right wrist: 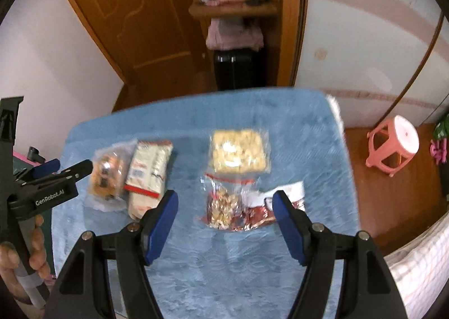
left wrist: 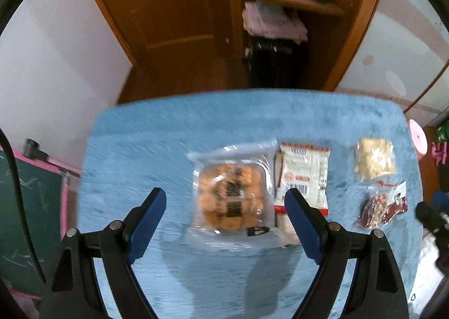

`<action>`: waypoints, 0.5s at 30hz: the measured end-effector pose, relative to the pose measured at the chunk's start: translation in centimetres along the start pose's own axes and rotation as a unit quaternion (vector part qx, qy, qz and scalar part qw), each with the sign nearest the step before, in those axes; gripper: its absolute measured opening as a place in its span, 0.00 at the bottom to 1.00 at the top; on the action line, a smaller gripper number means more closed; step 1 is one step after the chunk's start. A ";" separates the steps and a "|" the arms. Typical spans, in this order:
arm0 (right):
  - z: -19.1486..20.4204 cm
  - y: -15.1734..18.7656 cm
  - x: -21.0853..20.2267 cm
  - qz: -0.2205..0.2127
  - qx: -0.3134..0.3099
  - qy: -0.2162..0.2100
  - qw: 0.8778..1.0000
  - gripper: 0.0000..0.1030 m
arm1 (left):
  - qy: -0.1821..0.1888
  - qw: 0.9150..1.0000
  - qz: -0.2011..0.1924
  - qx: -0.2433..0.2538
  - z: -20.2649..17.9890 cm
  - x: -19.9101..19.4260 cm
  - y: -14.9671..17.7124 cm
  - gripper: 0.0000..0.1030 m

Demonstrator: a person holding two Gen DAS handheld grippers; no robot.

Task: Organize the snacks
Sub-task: 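Move both tools back to the table toward the remaining snacks, then grasp the clear pastry box bag with the left tool while the right tool grasps the nut bag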

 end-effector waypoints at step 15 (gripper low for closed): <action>0.4 1.5 6.9 0.056 0.002 -0.002 0.998 0.68 | -0.009 0.999 0.033 -0.010 -0.6 6.3 0.7 0.84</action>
Point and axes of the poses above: each gripper's, at about its wrist camera, not at the fingertips, and x roughly the way its jaws point, z to its left, y to its underside, the point moved 1 cm from there along x, roughly the way its jaws point, and after that the axes turned 8 degrees about x, right-handed, at the moved point
